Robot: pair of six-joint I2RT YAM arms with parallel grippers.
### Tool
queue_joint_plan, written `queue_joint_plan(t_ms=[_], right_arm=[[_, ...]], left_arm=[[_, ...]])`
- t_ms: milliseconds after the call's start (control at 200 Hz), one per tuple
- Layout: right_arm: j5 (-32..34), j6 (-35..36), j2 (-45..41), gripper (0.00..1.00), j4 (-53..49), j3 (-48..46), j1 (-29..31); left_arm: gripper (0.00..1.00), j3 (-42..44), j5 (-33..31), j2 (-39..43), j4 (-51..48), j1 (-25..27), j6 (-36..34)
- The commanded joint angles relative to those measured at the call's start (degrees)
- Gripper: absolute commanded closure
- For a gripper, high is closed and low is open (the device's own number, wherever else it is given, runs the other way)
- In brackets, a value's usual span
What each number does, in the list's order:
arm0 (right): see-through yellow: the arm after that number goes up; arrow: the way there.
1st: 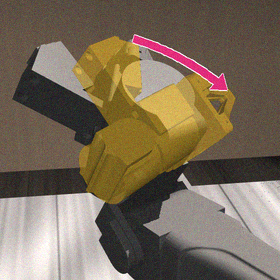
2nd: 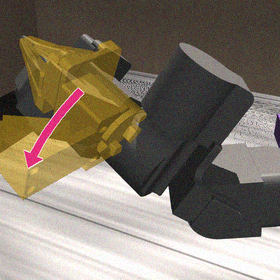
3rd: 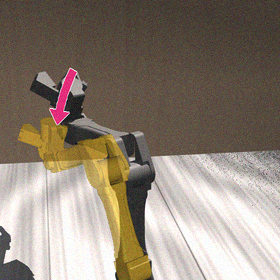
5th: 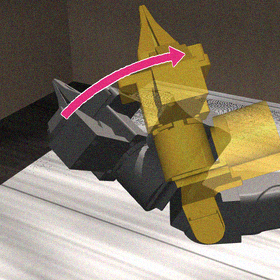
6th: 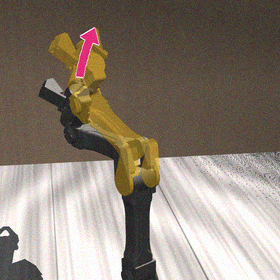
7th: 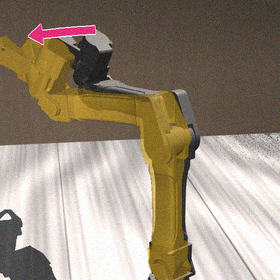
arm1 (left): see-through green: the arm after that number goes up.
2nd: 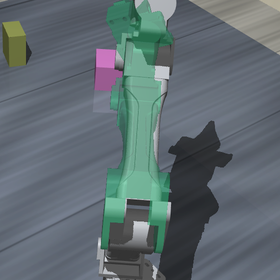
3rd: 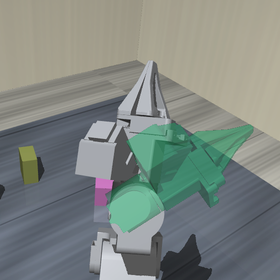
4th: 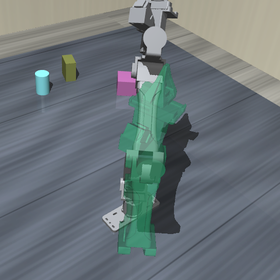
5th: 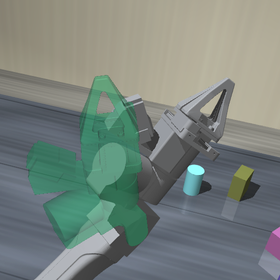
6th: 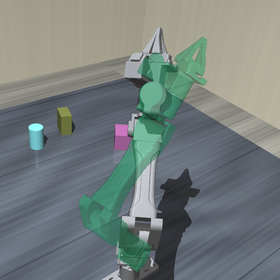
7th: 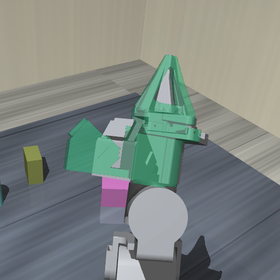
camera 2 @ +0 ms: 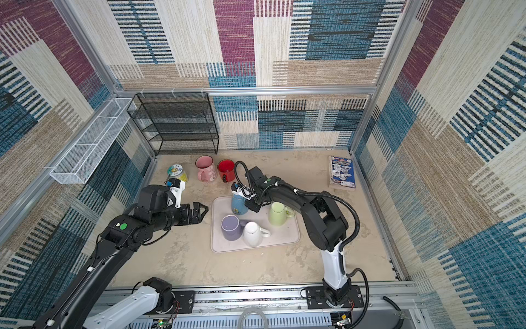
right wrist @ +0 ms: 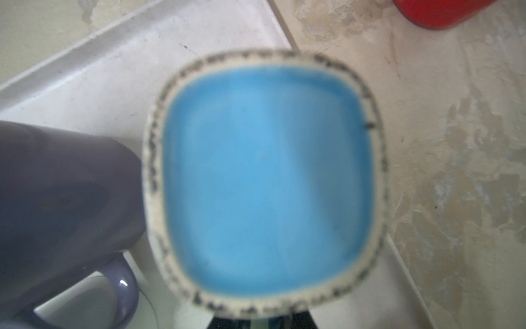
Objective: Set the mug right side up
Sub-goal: 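Lift and tilt the blue mug sideways with the right gripper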
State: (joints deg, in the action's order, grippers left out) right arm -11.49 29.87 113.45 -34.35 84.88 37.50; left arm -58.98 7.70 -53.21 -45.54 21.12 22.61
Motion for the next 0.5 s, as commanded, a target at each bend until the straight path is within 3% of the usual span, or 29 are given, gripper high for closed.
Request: queue_joint_plan(t_ms=[0, 491], right_arm=[[-2.0, -0.8, -0.7, 0.94, 1.2, -0.1, 0.1], [-10.2, -8.5, -6.2, 1.0, 11.0, -4.9, 0.1]], left_arm=[[0.0, -0.3, 0.5, -0.5, 1.7, 0.0, -0.6], [0.0, 0.4, 2.3, -3.2, 2.9, -0.1, 0.9]])
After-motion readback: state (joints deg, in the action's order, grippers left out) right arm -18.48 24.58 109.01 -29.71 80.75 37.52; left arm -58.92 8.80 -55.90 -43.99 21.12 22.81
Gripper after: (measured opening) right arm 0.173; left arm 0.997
